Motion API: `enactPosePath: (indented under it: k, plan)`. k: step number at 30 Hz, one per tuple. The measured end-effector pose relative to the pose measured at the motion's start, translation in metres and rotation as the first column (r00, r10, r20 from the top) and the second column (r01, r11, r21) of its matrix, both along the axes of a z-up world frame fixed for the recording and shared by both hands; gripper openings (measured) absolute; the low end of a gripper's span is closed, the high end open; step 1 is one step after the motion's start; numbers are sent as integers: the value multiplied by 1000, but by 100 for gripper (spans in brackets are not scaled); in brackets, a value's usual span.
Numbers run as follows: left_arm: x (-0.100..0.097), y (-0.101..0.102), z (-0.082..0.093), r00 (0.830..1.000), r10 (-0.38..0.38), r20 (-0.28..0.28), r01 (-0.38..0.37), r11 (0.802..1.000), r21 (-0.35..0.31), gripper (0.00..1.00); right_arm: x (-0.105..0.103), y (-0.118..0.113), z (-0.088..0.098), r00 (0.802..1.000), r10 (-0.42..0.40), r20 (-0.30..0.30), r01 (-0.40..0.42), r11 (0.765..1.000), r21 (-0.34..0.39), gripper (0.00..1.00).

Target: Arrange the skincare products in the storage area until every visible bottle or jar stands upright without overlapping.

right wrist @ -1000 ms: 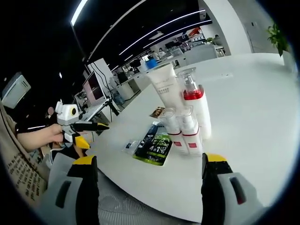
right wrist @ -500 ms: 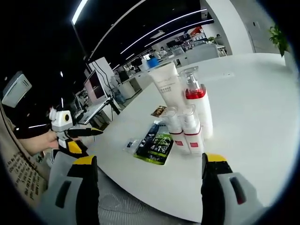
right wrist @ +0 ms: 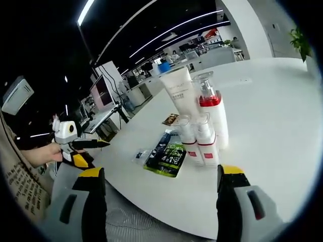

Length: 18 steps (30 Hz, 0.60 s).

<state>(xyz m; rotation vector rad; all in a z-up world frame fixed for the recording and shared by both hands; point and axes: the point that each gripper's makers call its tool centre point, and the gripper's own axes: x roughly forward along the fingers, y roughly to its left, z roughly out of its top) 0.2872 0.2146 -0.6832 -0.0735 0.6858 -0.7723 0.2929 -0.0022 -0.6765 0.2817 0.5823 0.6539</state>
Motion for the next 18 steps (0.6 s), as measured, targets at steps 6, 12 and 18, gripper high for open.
enactPosePath:
  k: [6,12,18]
  plan:
    - [15,0,4,998,-56,7,56,997,49,97,1,-2,0,1000,-9,2,9,1000,3,92]
    - [38,-3,14,990,-134,37,128,983,129,97,1,-2,1,1000,-12,11,12,1000,-5,92]
    - [57,-8,18,980,-192,47,181,967,178,97,3,-4,3,1000,-26,16,26,1000,4,91]
